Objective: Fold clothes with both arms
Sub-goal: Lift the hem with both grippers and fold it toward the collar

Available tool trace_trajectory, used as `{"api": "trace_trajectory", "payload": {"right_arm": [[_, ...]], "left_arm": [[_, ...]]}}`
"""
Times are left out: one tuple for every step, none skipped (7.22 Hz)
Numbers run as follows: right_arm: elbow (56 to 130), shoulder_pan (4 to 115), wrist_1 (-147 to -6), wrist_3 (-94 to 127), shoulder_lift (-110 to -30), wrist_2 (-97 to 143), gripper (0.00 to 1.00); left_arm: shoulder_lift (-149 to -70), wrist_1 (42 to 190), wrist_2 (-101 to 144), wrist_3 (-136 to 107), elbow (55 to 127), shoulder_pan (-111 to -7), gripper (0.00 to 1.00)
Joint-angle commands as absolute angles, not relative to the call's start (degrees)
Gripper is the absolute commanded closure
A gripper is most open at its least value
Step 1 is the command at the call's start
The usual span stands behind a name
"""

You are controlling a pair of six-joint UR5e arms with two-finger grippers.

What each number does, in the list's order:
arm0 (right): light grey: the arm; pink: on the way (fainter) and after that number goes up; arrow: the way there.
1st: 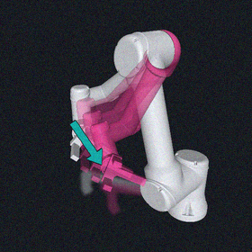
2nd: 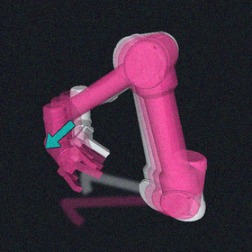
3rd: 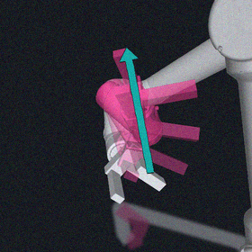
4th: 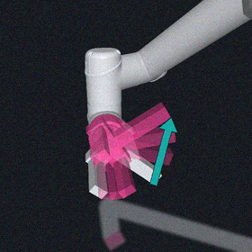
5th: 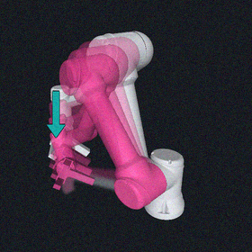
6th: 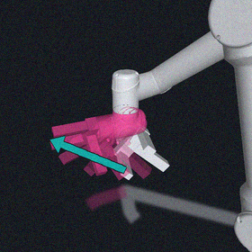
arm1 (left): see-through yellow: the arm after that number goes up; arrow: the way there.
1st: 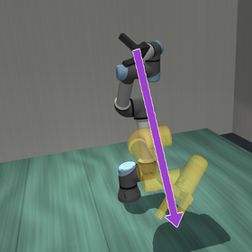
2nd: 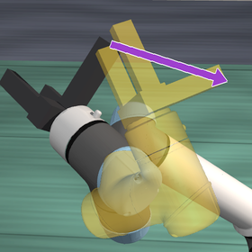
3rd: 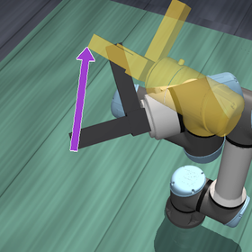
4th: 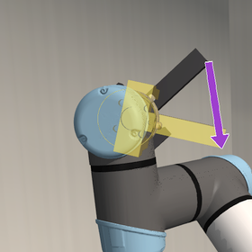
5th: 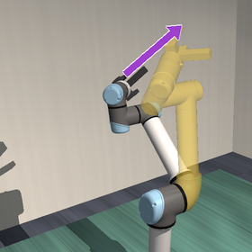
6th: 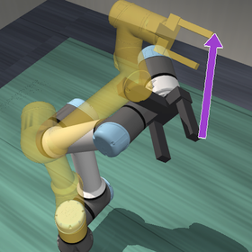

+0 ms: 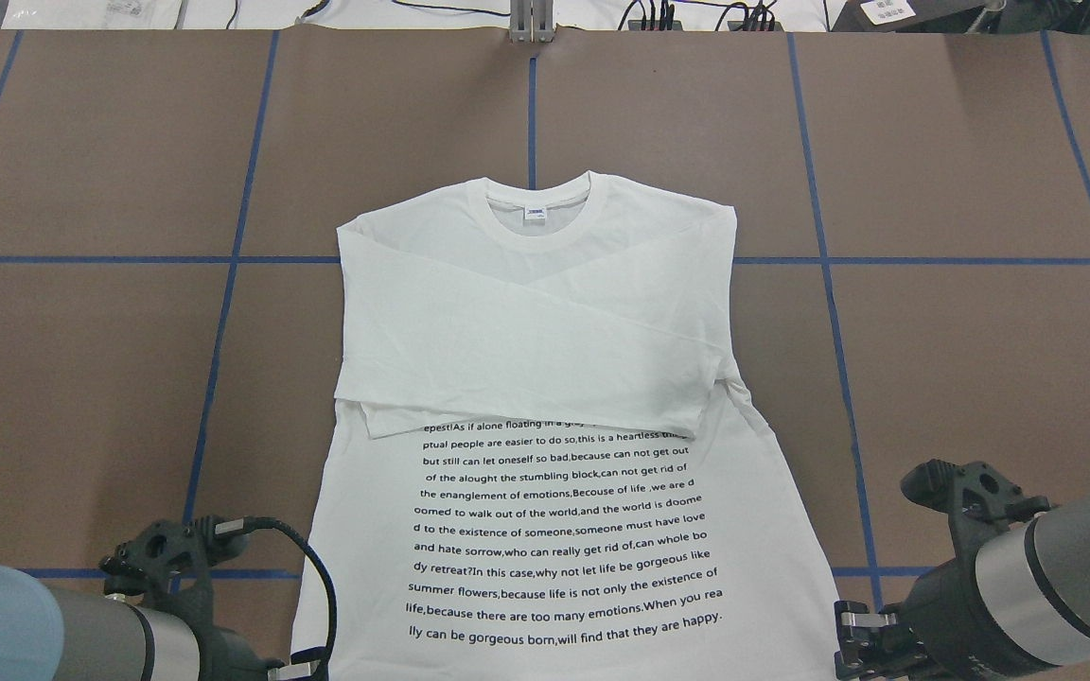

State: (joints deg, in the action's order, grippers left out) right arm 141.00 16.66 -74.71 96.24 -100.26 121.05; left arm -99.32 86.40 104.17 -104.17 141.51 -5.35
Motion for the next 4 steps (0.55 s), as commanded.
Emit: {"api": "trace_trajectory", "payload": {"right_arm": [[139.84,18.96,-74.71,96.24,-98.63,121.47,1.0],[138.18,22.99,-74.71,95.89,-96.09,121.46,1.0],[136.34,27.2,-74.71,95.8,-93.11,121.55,1.0],[133.36,32.64,-74.79,95.71,-88.38,122.77,1.0]], "left_arm": [[-100.54,85.87,104.24,-105.03,141.16,-5.1,1.0],[-102.03,85.87,104.06,-104.94,138.8,-6.58,1.0],[-102.04,85.87,104.15,-104.07,138.17,-10.68,1.0],[-102.22,85.61,104.24,-101.54,137.9,-15.68,1.0]]}}
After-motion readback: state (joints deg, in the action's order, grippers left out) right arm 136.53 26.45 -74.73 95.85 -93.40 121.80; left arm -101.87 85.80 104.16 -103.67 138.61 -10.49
